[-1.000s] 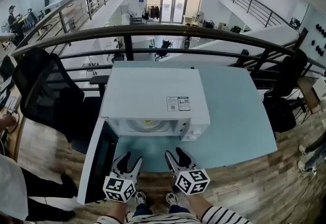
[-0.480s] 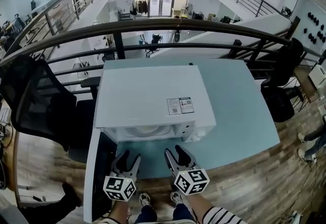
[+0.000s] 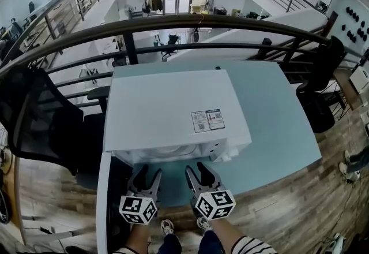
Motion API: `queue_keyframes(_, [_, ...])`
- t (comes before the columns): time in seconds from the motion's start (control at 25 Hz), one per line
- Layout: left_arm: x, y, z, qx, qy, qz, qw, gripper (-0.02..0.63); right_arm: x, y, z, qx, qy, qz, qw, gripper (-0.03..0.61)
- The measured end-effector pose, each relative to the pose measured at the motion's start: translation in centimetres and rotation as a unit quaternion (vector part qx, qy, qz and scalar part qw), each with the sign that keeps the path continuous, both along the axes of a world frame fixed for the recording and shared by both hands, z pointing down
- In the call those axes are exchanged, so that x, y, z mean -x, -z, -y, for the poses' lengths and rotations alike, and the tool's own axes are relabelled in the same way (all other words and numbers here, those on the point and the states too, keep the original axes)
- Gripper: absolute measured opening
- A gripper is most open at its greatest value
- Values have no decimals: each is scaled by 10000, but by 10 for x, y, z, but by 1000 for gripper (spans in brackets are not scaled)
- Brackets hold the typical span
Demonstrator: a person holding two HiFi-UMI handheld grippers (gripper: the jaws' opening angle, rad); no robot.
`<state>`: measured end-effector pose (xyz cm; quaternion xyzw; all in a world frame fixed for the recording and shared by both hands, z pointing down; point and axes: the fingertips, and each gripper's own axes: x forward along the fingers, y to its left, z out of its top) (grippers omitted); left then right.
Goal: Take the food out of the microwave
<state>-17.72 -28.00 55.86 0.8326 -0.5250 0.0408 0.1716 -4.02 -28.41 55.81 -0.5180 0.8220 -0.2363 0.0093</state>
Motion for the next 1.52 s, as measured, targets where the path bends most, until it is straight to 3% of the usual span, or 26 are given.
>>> queue_keyframes(0.72, [4, -20, 57, 155, 59, 64, 9998, 189, 10, -19, 54, 5, -291, -110, 9995, 176])
queue_keyframes(1.2, [2, -34, 83, 667, 103, 10, 9977, 189, 22, -35, 84, 268, -519, -176, 9981, 178])
queue_keyframes(1.52, [2, -42, 97, 1100, 103, 24, 9939, 189, 29, -49, 105, 695, -570, -117, 9959, 178])
